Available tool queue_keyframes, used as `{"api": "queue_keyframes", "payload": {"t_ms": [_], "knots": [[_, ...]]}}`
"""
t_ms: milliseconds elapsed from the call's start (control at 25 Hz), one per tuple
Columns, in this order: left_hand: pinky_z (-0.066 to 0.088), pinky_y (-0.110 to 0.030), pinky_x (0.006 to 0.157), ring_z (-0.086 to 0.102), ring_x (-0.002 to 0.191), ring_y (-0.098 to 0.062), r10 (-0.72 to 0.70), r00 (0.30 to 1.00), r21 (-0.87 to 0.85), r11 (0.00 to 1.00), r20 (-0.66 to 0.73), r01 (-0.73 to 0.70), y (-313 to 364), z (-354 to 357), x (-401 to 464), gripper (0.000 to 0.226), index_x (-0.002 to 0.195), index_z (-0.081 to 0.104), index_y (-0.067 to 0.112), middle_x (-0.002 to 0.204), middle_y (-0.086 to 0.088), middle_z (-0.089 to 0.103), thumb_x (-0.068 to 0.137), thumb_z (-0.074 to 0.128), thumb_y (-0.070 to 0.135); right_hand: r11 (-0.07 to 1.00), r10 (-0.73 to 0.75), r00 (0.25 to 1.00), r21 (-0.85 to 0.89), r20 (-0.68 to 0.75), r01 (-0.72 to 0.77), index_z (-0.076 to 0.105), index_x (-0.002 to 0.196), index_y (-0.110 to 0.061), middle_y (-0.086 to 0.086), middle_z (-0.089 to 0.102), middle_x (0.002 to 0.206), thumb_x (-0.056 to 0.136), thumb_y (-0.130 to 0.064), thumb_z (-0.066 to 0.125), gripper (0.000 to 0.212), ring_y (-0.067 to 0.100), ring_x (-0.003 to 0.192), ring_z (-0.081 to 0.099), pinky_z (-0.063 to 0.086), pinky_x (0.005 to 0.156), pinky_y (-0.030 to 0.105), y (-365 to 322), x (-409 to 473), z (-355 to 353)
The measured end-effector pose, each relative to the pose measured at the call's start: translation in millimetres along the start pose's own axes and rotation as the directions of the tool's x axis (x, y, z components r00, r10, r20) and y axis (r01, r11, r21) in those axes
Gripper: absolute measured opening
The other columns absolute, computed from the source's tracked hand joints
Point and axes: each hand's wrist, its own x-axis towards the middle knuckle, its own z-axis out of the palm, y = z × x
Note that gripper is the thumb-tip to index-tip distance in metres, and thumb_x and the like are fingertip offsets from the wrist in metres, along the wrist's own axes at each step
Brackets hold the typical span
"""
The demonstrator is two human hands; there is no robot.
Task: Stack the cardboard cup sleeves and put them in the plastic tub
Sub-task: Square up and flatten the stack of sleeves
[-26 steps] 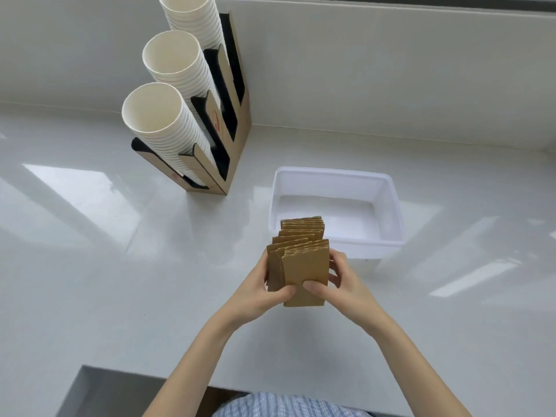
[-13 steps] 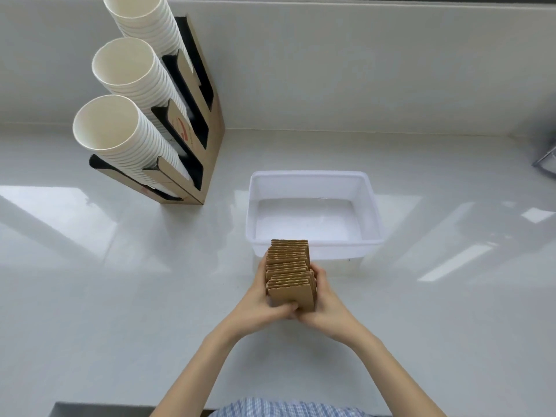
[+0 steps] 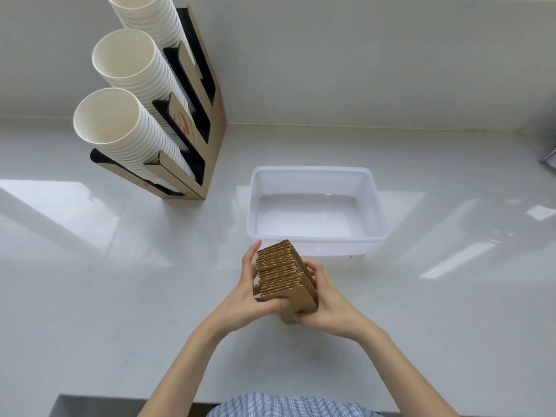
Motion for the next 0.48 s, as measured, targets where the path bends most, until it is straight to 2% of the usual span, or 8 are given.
{"api": "queue_keyframes", "payload": {"t_ms": [80, 160, 240, 360, 480], "knots": [[0.05, -0.013, 0.07, 0.061, 0.087, 0.005, 0.023, 0.999, 0.031, 0.999, -0.029, -0.022, 2.8, -2.5, -2.1, 0.086, 0.114, 0.021, 0.061, 0.115, 0.01, 0.052, 0.061, 0.074, 0.019, 0.998, -0.014, 1.0, -0.058, 0.018, 0.015, 0.022, 0.128, -0.035, 0.0, 0.035, 0.124, 0.061, -0.019, 0.068, 0.083, 0.013, 0.119, 0.043, 0.043, 0.1, 0.028, -4.3, -1.8, -2.4], [0.051, -0.016, 0.069, 0.058, 0.088, 0.006, 0.029, 0.998, 0.05, 0.998, -0.053, -0.027, 5.5, -4.7, -2.7, 0.076, 0.11, 0.029, 0.052, 0.111, 0.014, 0.049, 0.055, 0.074, 0.024, 0.989, -0.031, 0.999, -0.145, 0.029, 0.035, 0.022, 0.132, -0.03, -0.003, 0.033, 0.122, 0.061, -0.019, 0.069, 0.085, 0.012, 0.119, 0.041, 0.041, 0.099, 0.025, -8.5, -2.7, -6.7], [0.051, -0.014, 0.072, 0.056, 0.092, 0.007, 0.033, 0.998, 0.064, 0.997, -0.055, -0.03, 4.8, -6.5, -2.3, 0.074, 0.11, 0.029, 0.046, 0.113, 0.013, 0.045, 0.053, 0.074, 0.028, 0.973, -0.041, 0.998, -0.226, 0.037, 0.049, 0.02, 0.135, -0.028, -0.003, 0.032, 0.123, 0.063, -0.016, 0.069, 0.088, 0.014, 0.119, 0.039, 0.038, 0.102, 0.028, -12.1, -2.6, -12.7], [0.044, -0.006, 0.081, 0.055, 0.098, 0.002, 0.019, 0.998, 0.097, 0.995, -0.056, -0.014, -2.0, -10.1, -0.5, 0.082, 0.12, 0.024, 0.047, 0.118, 0.005, 0.044, 0.055, 0.073, 0.033, 0.953, -0.026, 0.999, -0.301, 0.045, 0.038, 0.016, 0.135, -0.034, -0.004, 0.032, 0.123, 0.062, -0.02, 0.066, 0.09, 0.015, 0.117, 0.038, 0.035, 0.104, 0.031, -17.5, -3.5, -20.2], [0.038, -0.006, 0.09, 0.047, 0.108, 0.005, -0.016, 0.999, 0.142, 0.99, -0.044, 0.022, -9.4, -9.0, 1.7, 0.078, 0.115, 0.025, 0.051, 0.121, 0.005, 0.045, 0.054, 0.072, 0.041, 0.939, -0.012, 1.0, -0.343, 0.028, 0.02, 0.014, 0.136, -0.034, -0.01, 0.029, 0.12, 0.062, -0.022, 0.066, 0.091, 0.005, 0.11, 0.031, 0.029, 0.105, 0.03, -14.0, -8.0, -22.5]]}}
